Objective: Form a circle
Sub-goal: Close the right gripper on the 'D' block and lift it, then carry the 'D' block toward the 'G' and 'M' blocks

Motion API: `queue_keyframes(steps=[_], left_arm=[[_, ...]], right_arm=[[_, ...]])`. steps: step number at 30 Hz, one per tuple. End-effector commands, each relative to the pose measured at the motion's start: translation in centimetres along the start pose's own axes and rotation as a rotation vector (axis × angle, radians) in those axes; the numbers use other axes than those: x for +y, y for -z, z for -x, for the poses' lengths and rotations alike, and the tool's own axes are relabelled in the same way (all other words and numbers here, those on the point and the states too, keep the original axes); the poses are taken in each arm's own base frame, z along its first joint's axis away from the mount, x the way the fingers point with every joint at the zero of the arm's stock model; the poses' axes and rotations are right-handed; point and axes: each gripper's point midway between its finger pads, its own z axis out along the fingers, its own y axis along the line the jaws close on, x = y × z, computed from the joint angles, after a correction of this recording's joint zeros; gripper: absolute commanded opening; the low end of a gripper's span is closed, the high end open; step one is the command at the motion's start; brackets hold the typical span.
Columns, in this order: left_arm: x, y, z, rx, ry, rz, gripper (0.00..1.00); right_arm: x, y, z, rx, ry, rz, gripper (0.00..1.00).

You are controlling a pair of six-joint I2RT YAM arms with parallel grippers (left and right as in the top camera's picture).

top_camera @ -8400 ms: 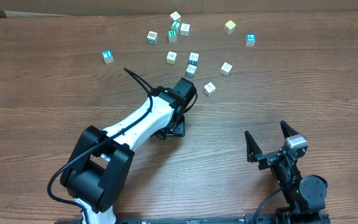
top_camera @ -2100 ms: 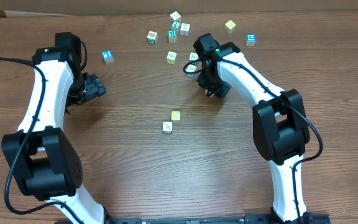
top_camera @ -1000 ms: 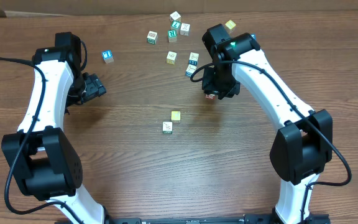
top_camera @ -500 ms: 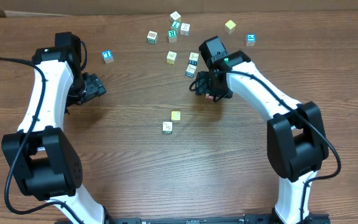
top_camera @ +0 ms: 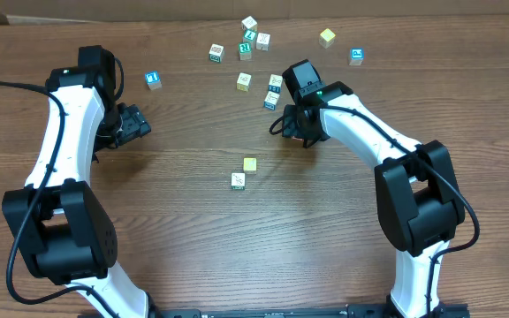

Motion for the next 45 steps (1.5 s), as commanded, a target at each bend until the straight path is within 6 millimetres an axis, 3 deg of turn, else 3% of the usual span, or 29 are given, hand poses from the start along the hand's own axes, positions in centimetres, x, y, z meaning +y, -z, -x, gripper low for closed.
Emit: queue_keyframes(steps=[1, 4, 14, 16, 20, 24, 29, 32, 34, 38, 45], left_arm=[[0.2, 1.0, 0.6, -0.033, -0.012, -0.002, 1.00], [0.2, 1.0, 0.6, -0.033, -0.012, -0.002, 1.00], [0.2, 1.0, 0.6, -0.033, -0.012, -0.002, 1.00], [0.2, 1.0, 0.6, -0.033, -0.012, -0.002, 1.00], [0.2, 1.0, 0.6, -0.033, -0.012, -0.002, 1.00], [0.2, 1.0, 0.6, -0.033, -0.012, -0.002, 1.00], [0.2, 1.0, 0.6, -0.033, -0.012, -0.002, 1.00], [0.2, 1.0, 0.6, -0.033, -0.012, -0.002, 1.00], [0.2, 1.0, 0.6, -0.033, -0.012, -0.002, 1.00], [0.2, 1.0, 0.6, -0.034, -0.012, -0.002, 1.00], [0.2, 1.0, 0.6, -0.033, -0.012, -0.003, 1.00]], right_arm=[[-0.9, -0.7, -0.3, -0.009, -0.006, -0.030, 0.52], [-0.7, -0.8, -0.1, -0.019, -0.007, -0.025, 0.39], [-0.3, -0.7, 0.7, -0.050, -0.009, -0.007, 0.44], [-0.3, -0.7, 0.6, -0.049, -0.009, -0.007, 0.33], [-0.3, -0.6, 0.6, -0.044, -0.008, -0.010, 0.23], [-0.3, 0.9, 0.9, -0.035, -0.008, -0.015, 0.22], [-0.1, 4.9, 1.0, -0.044, -0.001, 0.005, 0.18], [0.2, 7.3, -0.3, -0.001, 0.002, 0.052, 0.17], [0.8, 8.8, -2.4, 0.086, 0.003, 0.111, 0.17], [1.4, 8.9, -5.5, 0.210, 0.008, 0.150, 0.17], [2.7, 7.7, -9.7, 0.278, 0.032, 0.097, 0.17]])
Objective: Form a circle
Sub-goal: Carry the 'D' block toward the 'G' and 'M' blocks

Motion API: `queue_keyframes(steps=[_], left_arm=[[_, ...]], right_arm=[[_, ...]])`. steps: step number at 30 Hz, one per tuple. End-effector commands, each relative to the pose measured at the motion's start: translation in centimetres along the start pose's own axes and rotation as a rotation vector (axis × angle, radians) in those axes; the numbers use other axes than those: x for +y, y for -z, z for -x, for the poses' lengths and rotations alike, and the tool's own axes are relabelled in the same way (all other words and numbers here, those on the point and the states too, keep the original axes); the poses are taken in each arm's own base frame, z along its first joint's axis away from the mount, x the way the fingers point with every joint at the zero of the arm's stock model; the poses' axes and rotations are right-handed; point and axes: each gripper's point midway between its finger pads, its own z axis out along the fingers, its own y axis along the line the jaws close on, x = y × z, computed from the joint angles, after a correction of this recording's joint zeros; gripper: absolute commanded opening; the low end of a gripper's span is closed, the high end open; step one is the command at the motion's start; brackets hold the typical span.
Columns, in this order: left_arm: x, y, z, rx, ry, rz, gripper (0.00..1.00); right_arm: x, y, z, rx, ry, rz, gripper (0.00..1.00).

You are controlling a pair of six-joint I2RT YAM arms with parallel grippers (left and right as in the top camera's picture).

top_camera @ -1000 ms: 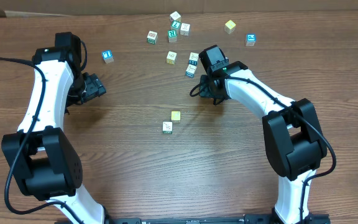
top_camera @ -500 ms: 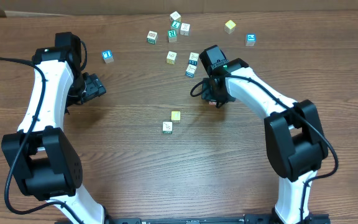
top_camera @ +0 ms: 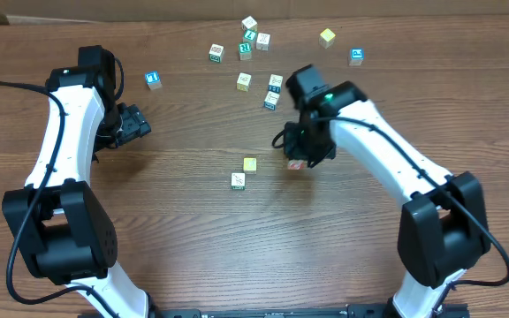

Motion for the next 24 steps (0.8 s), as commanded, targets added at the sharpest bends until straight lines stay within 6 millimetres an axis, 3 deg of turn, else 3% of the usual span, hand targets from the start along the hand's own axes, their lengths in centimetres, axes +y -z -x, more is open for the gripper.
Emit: queue_keyframes(steps=[1, 10, 24], left_arm=[[0.2, 1.0, 0.6, -0.033, -0.012, -0.002, 1.00], [0.2, 1.0, 0.6, -0.033, -0.012, -0.002, 1.00], [0.2, 1.0, 0.6, -0.034, -0.012, -0.002, 1.00]], right_arm=[[1.0, -1.2, -2.7, 0.042, -0.010, -0.027, 0.17], [2.6, -3.6, -5.3, 0.030, -0.007, -0.067, 0.17], [2.2, -3.5, -4.8, -0.006, -0.014, -0.105, 0.17]])
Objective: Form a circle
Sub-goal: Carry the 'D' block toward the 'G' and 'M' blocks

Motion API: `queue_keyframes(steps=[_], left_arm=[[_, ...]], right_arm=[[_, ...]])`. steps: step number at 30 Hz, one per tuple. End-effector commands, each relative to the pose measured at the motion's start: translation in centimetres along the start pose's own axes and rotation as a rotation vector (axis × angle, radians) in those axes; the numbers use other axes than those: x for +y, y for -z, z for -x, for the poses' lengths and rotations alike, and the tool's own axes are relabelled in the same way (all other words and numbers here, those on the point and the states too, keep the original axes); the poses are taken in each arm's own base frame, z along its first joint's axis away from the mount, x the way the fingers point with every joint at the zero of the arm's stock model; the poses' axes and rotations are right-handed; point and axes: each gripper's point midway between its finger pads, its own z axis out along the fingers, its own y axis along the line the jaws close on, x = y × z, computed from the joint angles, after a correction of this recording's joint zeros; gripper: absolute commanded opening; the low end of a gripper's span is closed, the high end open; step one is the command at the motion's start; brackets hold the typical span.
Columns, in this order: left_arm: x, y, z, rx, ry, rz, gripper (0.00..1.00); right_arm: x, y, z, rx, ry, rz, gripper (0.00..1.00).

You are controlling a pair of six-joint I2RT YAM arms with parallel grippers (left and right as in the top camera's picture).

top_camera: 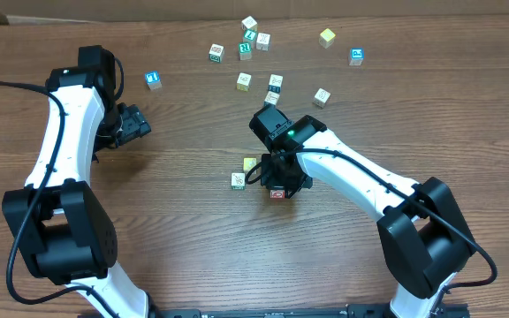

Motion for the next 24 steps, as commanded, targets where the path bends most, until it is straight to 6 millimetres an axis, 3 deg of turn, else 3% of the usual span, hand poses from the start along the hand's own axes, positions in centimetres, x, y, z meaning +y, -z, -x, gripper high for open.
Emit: queue_keyframes(steps=[1, 13, 24], left_arm=[[0.2, 1.0, 0.6, -0.033, -0.012, -0.002, 1.00], [0.2, 1.0, 0.6, -0.033, -0.012, -0.002, 1.00], [0.2, 1.0, 0.6, -0.033, -0.012, -0.002, 1.00]], right_arm=[[-0.6, 0.2, 0.4, -0.034, -0.013, -0.030, 0.17], [-1.1, -1.2, 0.5, -0.057, -0.016, -0.037, 0.17], [-0.6, -1.2, 1.0, -0.076, -0.015, -0.016, 0.17]])
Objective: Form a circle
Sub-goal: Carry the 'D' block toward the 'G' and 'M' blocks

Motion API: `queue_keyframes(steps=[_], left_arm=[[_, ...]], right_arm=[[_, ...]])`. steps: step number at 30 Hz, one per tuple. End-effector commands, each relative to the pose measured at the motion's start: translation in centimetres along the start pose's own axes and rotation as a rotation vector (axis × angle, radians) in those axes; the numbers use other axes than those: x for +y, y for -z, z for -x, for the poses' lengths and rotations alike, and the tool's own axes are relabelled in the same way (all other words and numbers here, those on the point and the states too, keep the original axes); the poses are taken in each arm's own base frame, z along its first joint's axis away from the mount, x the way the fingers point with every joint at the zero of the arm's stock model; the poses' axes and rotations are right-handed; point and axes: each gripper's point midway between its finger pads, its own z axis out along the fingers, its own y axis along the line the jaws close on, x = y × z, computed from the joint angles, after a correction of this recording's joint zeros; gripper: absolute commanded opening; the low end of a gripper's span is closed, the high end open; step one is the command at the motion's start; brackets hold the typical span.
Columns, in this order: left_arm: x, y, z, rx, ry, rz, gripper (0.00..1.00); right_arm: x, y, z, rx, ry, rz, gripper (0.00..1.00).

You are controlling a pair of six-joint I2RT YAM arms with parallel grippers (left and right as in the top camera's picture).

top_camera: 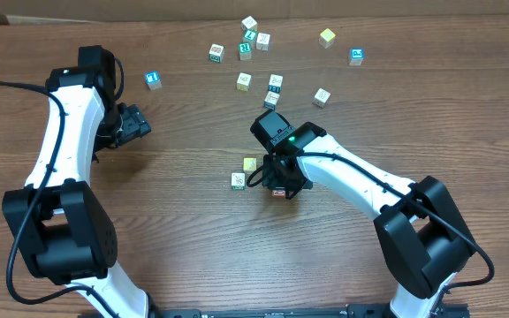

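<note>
Two small blocks lie together mid-table: a yellow block (250,164) and a white block (238,180). Just right of them my right gripper (279,188) points down at the table, shut on a red block (278,193) that peeks out under its fingers, low over the wood. Whether the red block touches the table cannot be told. My left gripper (138,124) hangs over the left part of the table, away from all blocks, and its jaws are too dark to read.
Several loose blocks lie scattered along the back: a blue block (152,79) at left, a cluster around a green block (245,49), a white block (322,96), a yellow-green block (327,37) and a blue block (356,56). A cardboard edge lies at the far left corner.
My right gripper has shifted very slightly, still with the red block beside the central pair. The block shows a little less under the fingers. The left arm has not moved.
My right gripper was first at the back cluster of blocks. Then it held a red block over the mid-right of the table. After that it stood with the block just right of the two central blocks, where it remains. The left arm stayed still throughout.
</note>
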Motion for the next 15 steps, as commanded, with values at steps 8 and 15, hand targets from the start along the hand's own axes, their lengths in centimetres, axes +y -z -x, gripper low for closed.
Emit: queue_keyframes(steps=[8, 15], left_arm=[[0.2, 1.0, 0.6, -0.033, -0.012, -0.002, 1.00], [0.2, 1.0, 0.6, -0.033, -0.012, -0.002, 1.00]], right_arm=[[0.8, -0.2, 0.5, -0.028, 0.058, 0.043, 0.18], [1.2, -0.2, 0.7, -0.035, 0.074, 0.062, 0.19]])
